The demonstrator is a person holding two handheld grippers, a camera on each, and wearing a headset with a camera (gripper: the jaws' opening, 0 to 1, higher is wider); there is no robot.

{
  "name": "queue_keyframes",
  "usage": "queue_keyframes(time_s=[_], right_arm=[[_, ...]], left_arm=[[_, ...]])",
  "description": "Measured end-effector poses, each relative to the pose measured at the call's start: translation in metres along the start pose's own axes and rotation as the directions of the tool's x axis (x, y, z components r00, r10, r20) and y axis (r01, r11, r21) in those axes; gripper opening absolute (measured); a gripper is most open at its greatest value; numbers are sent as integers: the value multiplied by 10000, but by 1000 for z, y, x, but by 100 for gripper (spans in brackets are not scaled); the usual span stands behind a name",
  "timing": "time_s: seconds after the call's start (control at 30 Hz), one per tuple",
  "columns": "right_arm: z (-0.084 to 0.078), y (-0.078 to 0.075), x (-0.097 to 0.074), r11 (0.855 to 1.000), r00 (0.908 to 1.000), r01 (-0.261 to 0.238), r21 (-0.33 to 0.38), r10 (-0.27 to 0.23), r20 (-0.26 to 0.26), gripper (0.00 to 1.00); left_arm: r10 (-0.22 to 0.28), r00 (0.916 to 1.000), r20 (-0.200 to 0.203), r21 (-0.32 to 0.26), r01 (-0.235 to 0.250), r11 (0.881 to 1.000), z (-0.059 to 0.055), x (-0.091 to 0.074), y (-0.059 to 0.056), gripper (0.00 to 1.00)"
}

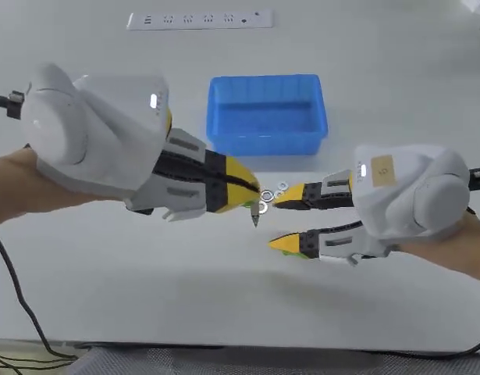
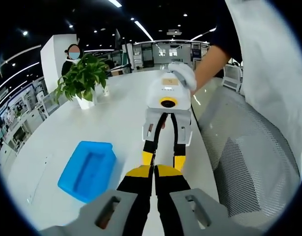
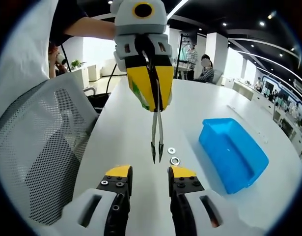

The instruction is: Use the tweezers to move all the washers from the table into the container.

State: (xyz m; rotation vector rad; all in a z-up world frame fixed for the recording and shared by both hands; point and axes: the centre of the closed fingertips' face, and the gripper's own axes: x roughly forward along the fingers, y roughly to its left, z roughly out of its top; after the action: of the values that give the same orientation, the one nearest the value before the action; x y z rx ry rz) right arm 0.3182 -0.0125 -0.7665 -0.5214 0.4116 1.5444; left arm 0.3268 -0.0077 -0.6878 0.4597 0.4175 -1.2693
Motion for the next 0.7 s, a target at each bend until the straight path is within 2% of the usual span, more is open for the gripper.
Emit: queue_keyframes(time_s=[0.17, 0.2, 0.37, 0.5, 0.7], right_arm=[[-6, -5, -2, 9999, 9998, 95, 120, -93, -153, 42], [-6, -9, -3, 9996, 9994, 291, -48, -292, -158, 44], [-4, -18, -8, 9979, 9984, 503, 406, -513, 231, 57], [-8, -18, -9, 9976, 9988, 465, 522, -472, 121, 54], [-8, -13, -3, 9980, 9995, 292, 556, -296, 64, 54]], left_arm=[[86, 10000, 41, 122, -87, 9999, -1, 4, 9, 5], [81, 10000, 46, 112, -81, 9999, -1, 4, 10, 5], [3, 9999, 143, 119, -5, 9999, 0, 9, 13, 5], [44, 10000, 67, 184, -45, 9998, -3, 10, 16, 5], [-29, 9999, 169, 66, 28, 10000, -2, 13, 18, 5]])
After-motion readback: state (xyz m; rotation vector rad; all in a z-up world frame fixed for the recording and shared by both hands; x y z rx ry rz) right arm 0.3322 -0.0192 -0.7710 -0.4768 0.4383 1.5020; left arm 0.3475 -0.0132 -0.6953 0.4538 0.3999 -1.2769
